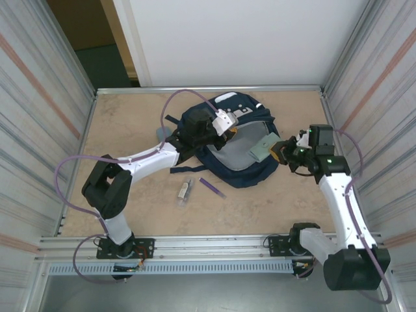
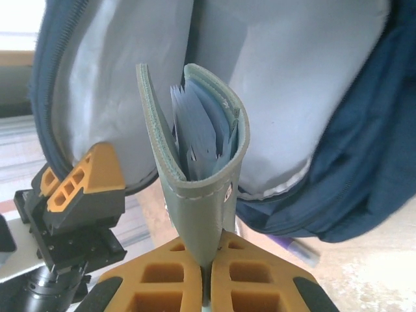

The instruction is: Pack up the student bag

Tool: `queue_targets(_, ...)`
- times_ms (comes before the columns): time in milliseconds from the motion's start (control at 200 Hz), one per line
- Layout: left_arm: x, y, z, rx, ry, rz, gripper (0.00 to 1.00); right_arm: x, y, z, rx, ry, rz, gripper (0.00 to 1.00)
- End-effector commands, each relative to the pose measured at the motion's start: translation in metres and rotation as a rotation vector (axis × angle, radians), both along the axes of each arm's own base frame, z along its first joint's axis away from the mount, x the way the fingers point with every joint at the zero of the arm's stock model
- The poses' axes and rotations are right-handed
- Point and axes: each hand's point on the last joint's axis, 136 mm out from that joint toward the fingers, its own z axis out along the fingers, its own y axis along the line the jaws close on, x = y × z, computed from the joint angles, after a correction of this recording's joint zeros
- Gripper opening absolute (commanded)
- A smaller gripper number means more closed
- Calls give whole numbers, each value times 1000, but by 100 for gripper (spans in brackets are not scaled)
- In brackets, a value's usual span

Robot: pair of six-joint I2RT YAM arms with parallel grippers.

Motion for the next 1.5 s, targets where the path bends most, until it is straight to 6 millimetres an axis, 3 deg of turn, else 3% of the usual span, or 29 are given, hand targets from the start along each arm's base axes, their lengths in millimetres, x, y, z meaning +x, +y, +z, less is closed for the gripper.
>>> queue_targets(0, -8, 0, 107, -189, -233, -39, 0, 31, 17, 10, 62, -54, -41, 0)
queue_targets(236, -18, -10, 143, -269, -378, -92, 0, 87, 41, -15, 73, -111, -109, 0)
queue_targets(496, -25, -12, 173, -324, -510, -103, 0, 115, 50, -44, -48, -197, -208, 0)
queue_targets(661, -31, -14, 186, -367, -531, -115, 0, 138, 54, -74, 14, -167, -298, 0)
queue_targets(822, -39, -21, 186, -373, -529, -125, 0, 165, 66, -103, 84, -134, -378, 0)
queue_targets(1012, -39, -22, 183, -410, -489, -116, 0, 195, 81, -120, 210, -111, -443, 0)
queue_targets(1253, -44, -24, 184, -443, -431, -132, 0, 225, 78, -143, 381, -88, -582, 0)
queue_targets(1493, -40, -15, 170, -435, -417, -82, 0, 255, 88, -160, 463, -83, -577, 6)
